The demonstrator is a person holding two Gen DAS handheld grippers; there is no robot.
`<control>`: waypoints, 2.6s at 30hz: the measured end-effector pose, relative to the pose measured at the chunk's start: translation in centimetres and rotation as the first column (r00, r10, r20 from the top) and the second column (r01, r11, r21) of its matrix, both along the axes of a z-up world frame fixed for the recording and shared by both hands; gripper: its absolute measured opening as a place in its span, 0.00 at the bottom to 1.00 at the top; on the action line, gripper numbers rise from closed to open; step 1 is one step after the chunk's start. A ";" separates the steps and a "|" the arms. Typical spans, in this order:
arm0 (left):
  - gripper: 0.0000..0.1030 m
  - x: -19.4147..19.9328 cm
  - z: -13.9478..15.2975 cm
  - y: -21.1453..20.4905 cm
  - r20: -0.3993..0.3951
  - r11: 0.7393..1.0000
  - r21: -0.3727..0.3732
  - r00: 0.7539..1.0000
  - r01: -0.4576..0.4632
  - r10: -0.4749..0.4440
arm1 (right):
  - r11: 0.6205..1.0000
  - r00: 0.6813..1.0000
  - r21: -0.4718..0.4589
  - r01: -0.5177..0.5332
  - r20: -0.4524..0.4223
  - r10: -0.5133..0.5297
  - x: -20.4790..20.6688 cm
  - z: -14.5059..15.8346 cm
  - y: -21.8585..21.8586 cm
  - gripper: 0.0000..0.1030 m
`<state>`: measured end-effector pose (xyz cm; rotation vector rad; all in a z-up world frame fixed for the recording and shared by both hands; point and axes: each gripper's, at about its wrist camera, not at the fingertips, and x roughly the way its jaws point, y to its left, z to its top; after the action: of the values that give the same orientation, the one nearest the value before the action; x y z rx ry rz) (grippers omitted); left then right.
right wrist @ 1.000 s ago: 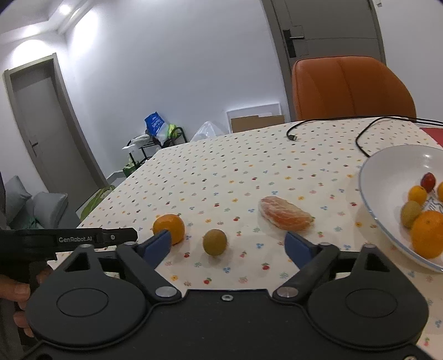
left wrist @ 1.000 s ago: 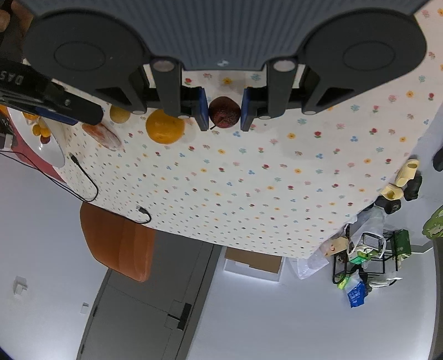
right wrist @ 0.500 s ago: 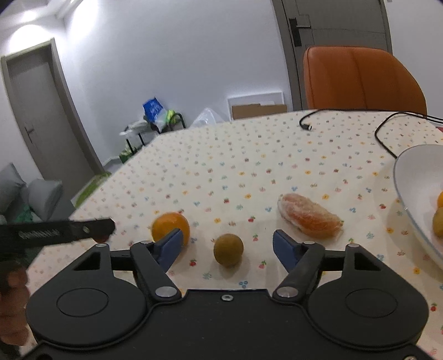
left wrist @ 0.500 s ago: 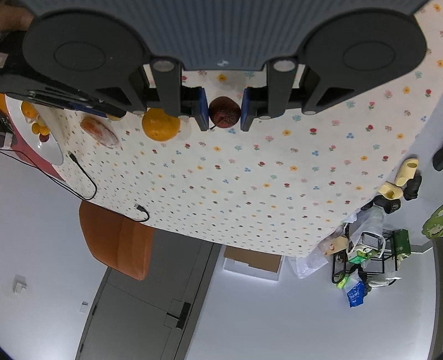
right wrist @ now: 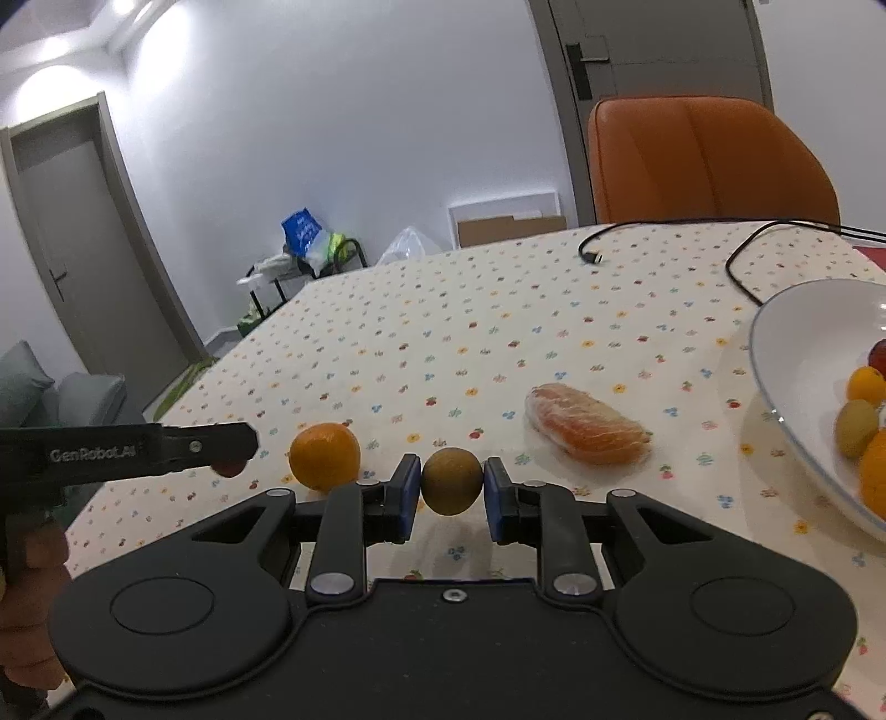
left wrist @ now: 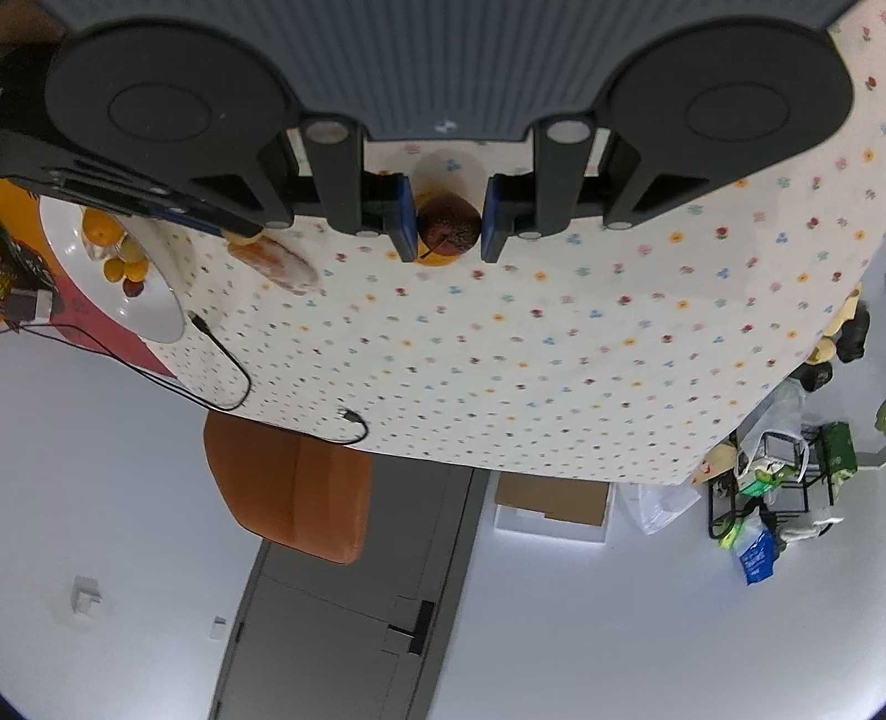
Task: Organize fruits
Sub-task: 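Carry both fruits into the white bowl and open both tools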
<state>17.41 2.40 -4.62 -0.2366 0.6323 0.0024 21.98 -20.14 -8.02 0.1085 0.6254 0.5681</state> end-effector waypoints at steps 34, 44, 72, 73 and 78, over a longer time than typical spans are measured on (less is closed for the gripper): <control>0.22 2.7 2.4 -13.8 0.048 0.976 0.063 0.976 0.211 -0.214 | 0.963 0.974 0.185 0.198 0.074 -0.214 -2.0 1.3 -14.8 0.22; 0.22 4.7 2.2 -16.2 0.040 0.966 0.083 0.968 0.244 -0.248 | 0.950 0.960 0.186 0.251 0.080 -0.269 -0.7 1.4 -17.5 0.22; 0.35 7.0 2.3 -19.6 0.026 0.962 0.088 0.965 0.258 -0.261 | 0.929 0.942 0.175 0.325 0.031 -0.335 -0.8 0.0 -21.4 0.40; 0.36 6.8 2.4 -19.4 0.026 0.963 0.087 0.966 0.254 -0.257 | 0.930 0.941 0.172 0.326 0.030 -0.336 -0.8 -0.1 -21.4 0.40; 0.53 5.9 2.3 -18.1 0.026 0.967 0.102 0.972 0.232 -0.235 | 0.925 0.939 0.183 0.333 0.020 -0.342 -1.2 -0.2 -21.3 0.40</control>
<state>23.27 -15.73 -2.30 -0.0656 0.6173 -0.1971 20.78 -41.42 -8.18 0.3614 0.4902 0.2890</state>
